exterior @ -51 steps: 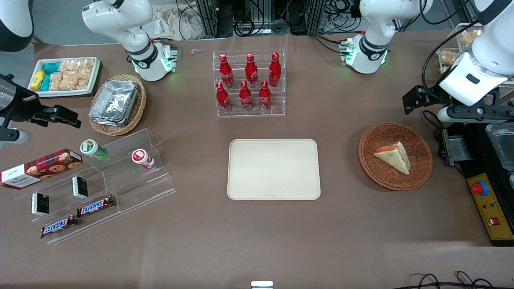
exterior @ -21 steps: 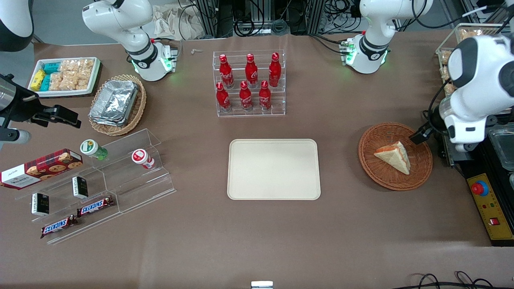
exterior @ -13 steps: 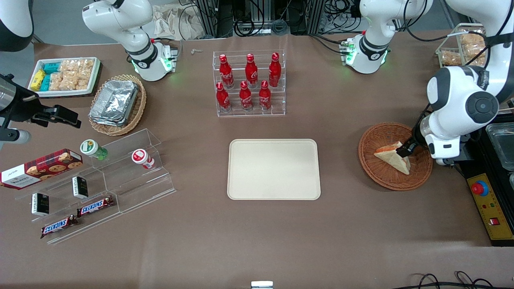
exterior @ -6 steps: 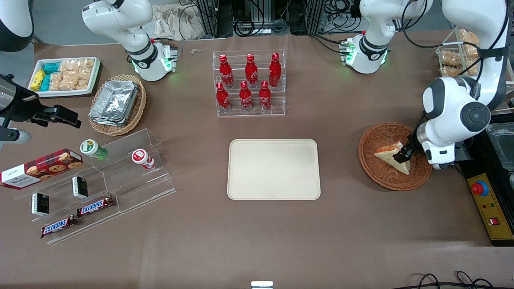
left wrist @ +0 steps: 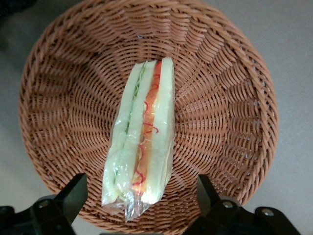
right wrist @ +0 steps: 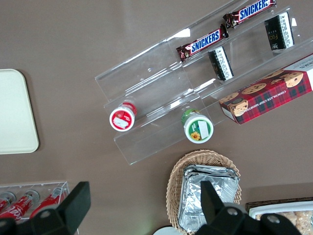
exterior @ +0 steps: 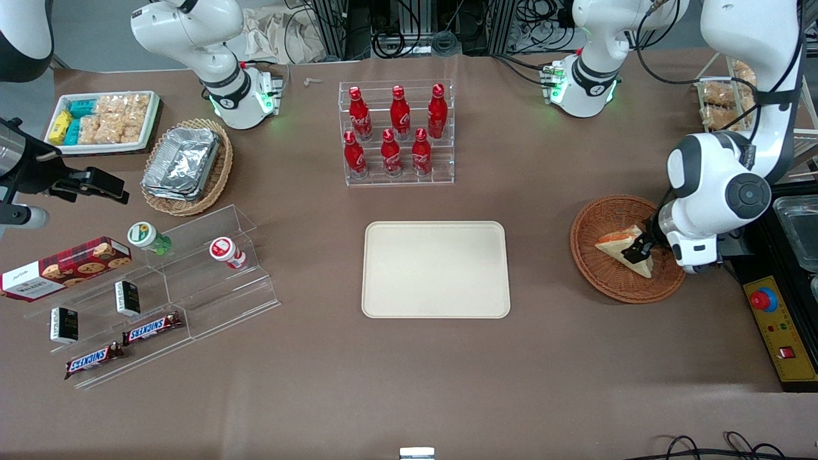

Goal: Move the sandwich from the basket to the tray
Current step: 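Lower the open left gripper around the sandwich and close it, then lift the sandwich out of the basket with the left gripper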

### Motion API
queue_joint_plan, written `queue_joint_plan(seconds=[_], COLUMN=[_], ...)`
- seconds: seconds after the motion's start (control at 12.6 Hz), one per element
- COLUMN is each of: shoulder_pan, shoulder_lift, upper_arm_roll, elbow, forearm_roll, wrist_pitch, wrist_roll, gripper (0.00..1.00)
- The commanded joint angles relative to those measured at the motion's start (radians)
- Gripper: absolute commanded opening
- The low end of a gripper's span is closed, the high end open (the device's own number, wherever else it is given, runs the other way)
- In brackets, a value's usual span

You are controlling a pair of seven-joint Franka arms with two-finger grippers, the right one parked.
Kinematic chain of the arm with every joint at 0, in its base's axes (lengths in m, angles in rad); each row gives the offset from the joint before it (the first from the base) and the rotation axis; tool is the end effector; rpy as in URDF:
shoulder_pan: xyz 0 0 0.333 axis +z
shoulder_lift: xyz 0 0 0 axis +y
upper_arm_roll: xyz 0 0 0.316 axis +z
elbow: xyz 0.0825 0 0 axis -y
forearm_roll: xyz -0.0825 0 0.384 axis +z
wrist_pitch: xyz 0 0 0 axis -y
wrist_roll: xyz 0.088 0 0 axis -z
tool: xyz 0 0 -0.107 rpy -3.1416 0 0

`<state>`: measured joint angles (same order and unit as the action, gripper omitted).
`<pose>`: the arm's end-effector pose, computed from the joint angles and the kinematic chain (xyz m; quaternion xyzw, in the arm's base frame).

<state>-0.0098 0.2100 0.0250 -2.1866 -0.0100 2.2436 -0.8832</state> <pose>0.5382 0.0079 0.2794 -0.8967 -0.4360 0.0697 0.0312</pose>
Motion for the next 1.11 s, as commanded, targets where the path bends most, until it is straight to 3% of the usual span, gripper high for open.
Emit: queue_joint_plan(seconds=[0.0, 0.55, 0.63, 0.71, 0.87, 0.95, 1.03], shoulder_pan=[-0.002, -0.002, -0.002, -0.002, -0.002, -0.001, -0.001], shoulder_lift=[0.011, 0.069, 0.072, 0.077, 0.080, 0.080, 0.080], upper_arm_roll=[0.003, 0.003, 0.003, 0.003, 0.003, 0.003, 0.003], elbow=[-0.027, -0.027, -0.027, -0.025, -0.024, -0.022, -0.021], forearm_roll=[-0.012, -0.012, -0.013, -0.012, -0.012, -0.012, -0.012], wrist_pitch=[0.053, 0.116, 0.117, 0.120, 0.123, 0.123, 0.123], wrist_roll=[-0.028, -0.057, -0.057, -0.057, -0.057, -0.057, -0.057], gripper=[1.00, 1.00, 0.96, 0.85, 0.33, 0.14, 0.05])
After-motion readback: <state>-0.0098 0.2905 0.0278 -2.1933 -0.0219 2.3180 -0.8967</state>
